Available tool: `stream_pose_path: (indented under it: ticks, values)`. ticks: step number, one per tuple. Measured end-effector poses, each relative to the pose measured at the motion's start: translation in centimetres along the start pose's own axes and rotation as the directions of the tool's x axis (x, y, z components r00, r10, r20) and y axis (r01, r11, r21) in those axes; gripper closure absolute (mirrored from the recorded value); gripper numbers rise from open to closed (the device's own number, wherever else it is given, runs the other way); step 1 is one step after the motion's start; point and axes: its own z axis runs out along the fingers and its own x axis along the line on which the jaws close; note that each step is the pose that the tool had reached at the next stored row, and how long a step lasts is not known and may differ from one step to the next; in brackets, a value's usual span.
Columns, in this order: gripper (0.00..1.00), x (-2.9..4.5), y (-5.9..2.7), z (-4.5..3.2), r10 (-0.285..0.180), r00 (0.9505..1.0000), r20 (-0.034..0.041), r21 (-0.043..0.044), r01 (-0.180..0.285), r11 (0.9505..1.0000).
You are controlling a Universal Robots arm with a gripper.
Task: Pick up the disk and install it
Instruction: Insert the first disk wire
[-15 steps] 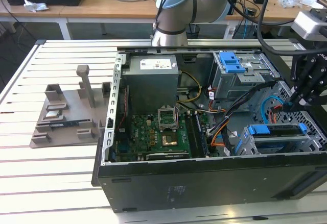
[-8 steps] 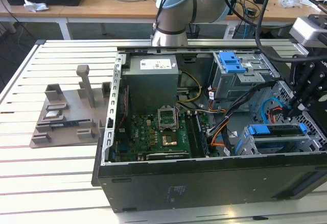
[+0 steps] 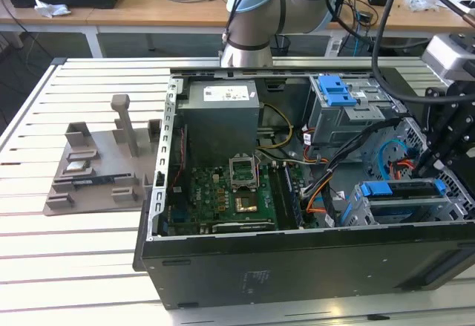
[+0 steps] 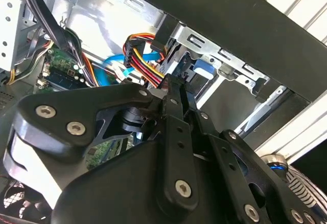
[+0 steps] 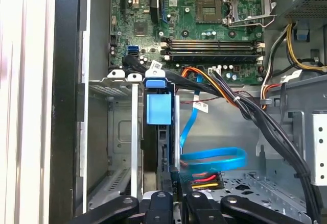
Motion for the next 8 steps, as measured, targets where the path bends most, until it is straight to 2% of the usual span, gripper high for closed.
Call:
stream_pose_path:
  ticks: [8]
  values:
    - [0.83,0.44,0.08,0.52,0.000,1.0000,-0.0001,0.0000,0.000,1.0000]
